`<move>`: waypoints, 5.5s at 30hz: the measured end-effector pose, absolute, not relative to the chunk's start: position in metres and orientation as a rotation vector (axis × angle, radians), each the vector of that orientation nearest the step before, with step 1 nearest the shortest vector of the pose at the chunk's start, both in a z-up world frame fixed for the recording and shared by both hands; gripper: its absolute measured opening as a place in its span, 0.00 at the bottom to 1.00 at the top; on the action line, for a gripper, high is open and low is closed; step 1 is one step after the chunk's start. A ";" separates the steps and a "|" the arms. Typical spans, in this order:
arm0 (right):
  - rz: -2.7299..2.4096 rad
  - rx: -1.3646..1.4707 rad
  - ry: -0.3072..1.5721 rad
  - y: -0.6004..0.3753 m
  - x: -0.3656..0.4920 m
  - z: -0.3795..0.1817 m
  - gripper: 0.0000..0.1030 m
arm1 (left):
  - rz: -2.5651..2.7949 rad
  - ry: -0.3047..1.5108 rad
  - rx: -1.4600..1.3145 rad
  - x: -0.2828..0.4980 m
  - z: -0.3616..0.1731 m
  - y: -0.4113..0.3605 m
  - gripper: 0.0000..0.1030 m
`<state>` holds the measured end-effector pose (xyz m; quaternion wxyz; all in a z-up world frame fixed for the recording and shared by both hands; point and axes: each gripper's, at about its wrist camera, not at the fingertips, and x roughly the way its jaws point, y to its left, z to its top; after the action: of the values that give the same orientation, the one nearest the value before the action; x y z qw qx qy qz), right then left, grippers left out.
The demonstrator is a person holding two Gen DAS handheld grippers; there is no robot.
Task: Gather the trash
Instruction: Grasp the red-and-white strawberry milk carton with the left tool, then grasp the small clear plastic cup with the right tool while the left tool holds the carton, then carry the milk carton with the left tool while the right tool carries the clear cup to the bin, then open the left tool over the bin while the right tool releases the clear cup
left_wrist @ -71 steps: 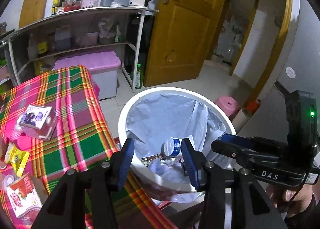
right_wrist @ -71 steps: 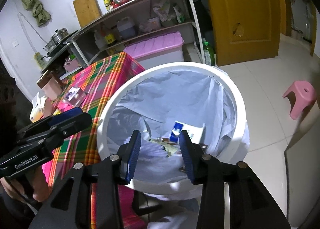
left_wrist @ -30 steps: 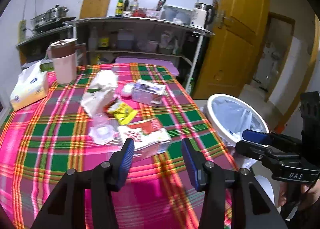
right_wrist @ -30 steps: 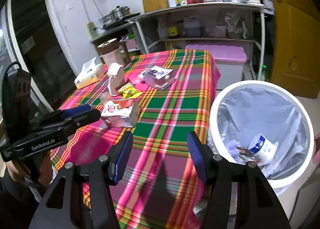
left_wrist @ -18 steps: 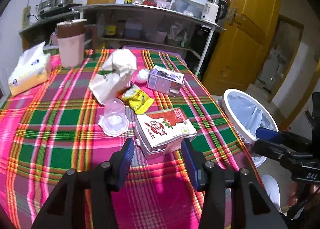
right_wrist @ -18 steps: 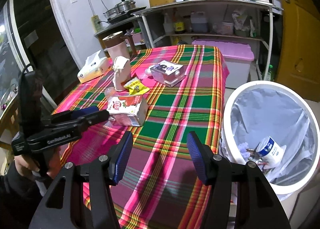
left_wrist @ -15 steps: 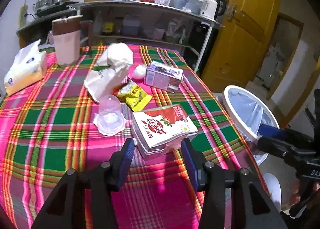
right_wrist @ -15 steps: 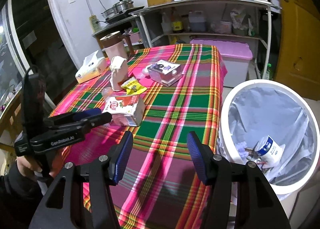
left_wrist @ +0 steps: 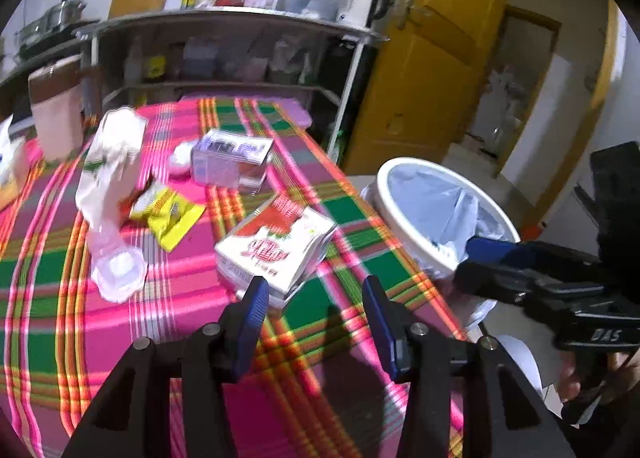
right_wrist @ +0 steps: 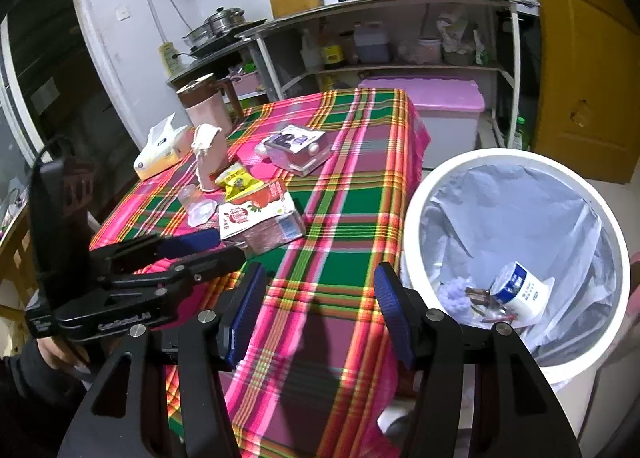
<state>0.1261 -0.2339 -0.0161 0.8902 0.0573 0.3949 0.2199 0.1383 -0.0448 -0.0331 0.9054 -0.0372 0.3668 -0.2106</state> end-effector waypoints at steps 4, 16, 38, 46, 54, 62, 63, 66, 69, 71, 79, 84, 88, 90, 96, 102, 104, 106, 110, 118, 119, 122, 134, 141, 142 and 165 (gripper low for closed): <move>0.451 0.126 0.815 -0.239 0.126 -0.017 0.55 | -0.395 0.710 -0.038 0.139 -0.025 -0.036 0.49; 0.449 0.145 0.827 -0.243 0.137 -0.025 0.55 | -0.457 0.767 0.074 0.182 -0.042 -0.037 0.69; 0.494 0.118 0.861 -0.216 0.138 -0.024 0.55 | -0.301 0.751 -0.089 0.136 -0.037 -0.002 0.56; 0.573 0.054 0.868 -0.170 0.140 -0.020 0.55 | -0.186 0.724 -0.162 0.111 -0.033 0.049 0.56; 0.655 -0.008 0.863 -0.117 0.156 -0.017 0.50 | -0.072 0.693 -0.205 0.100 -0.029 0.093 0.56; 0.706 -0.061 0.879 -0.069 0.178 -0.025 0.47 | 0.002 0.684 -0.236 0.099 -0.033 0.124 0.56; 0.708 -0.066 0.882 -0.065 0.181 -0.026 0.47 | 0.005 0.683 -0.240 0.099 -0.033 0.127 0.56; 0.711 -0.081 0.880 -0.053 0.189 -0.027 0.46 | 0.012 0.682 -0.247 0.100 -0.034 0.133 0.56; 0.711 -0.087 0.880 -0.043 0.198 -0.028 0.44 | 0.015 0.683 -0.254 0.101 -0.036 0.136 0.56; 0.710 -0.097 0.884 -0.036 0.203 -0.030 0.39 | 0.017 0.684 -0.258 0.101 -0.037 0.139 0.56; 0.695 -0.095 0.877 -0.029 0.209 -0.031 0.25 | 0.013 0.685 -0.256 0.104 -0.037 0.138 0.56; 0.685 -0.071 0.851 -0.043 0.198 -0.020 0.25 | 0.002 0.680 -0.248 0.105 -0.034 0.129 0.56; 0.673 -0.055 0.842 -0.059 0.185 -0.015 0.25 | -0.016 0.677 -0.234 0.105 -0.031 0.117 0.56; 0.660 -0.039 0.842 -0.071 0.178 -0.014 0.25 | -0.031 0.678 -0.223 0.104 -0.029 0.107 0.56; 0.602 0.015 0.839 -0.112 0.159 -0.012 0.25 | -0.091 0.688 -0.188 0.103 -0.025 0.074 0.56; 0.537 0.064 0.826 -0.151 0.147 -0.008 0.25 | -0.157 0.703 -0.155 0.105 -0.021 0.038 0.56; 0.514 0.083 0.820 -0.166 0.144 -0.007 0.25 | -0.181 0.705 -0.140 0.107 -0.020 0.025 0.56; 0.490 0.099 0.814 -0.179 0.142 -0.006 0.25 | -0.203 0.706 -0.130 0.109 -0.018 0.013 0.56; 0.444 0.128 0.802 -0.204 0.138 -0.004 0.25 | -0.251 0.701 -0.103 0.116 -0.013 -0.012 0.56; 0.306 0.194 0.777 -0.271 0.134 -0.002 0.25 | -0.360 0.687 -0.041 0.133 -0.002 -0.066 0.56; 0.291 0.201 0.776 -0.278 0.133 -0.002 0.25 | -0.377 0.686 -0.032 0.136 -0.001 -0.074 0.56; 0.249 0.222 0.777 -0.298 0.132 -0.004 0.25 | -0.421 0.688 -0.010 0.144 0.000 -0.096 0.56; 0.148 0.268 0.805 -0.350 0.130 -0.019 0.25 | -0.538 0.712 0.052 0.168 -0.008 -0.162 0.56; 0.111 0.284 0.825 -0.369 0.130 -0.025 0.25 | -0.588 0.735 0.082 0.182 -0.017 -0.192 0.56; 0.107 0.285 0.827 -0.370 0.130 -0.025 0.25 | -0.594 0.738 0.085 0.183 -0.018 -0.195 0.56; 0.109 0.293 0.833 -0.371 0.127 -0.023 0.37 | -0.618 0.741 0.045 0.184 -0.015 -0.189 0.57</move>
<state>0.1268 -0.3710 -0.0232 0.9027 0.1416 0.4030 0.0527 0.1841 -0.1895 -0.0148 0.8856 0.0215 0.3565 -0.2971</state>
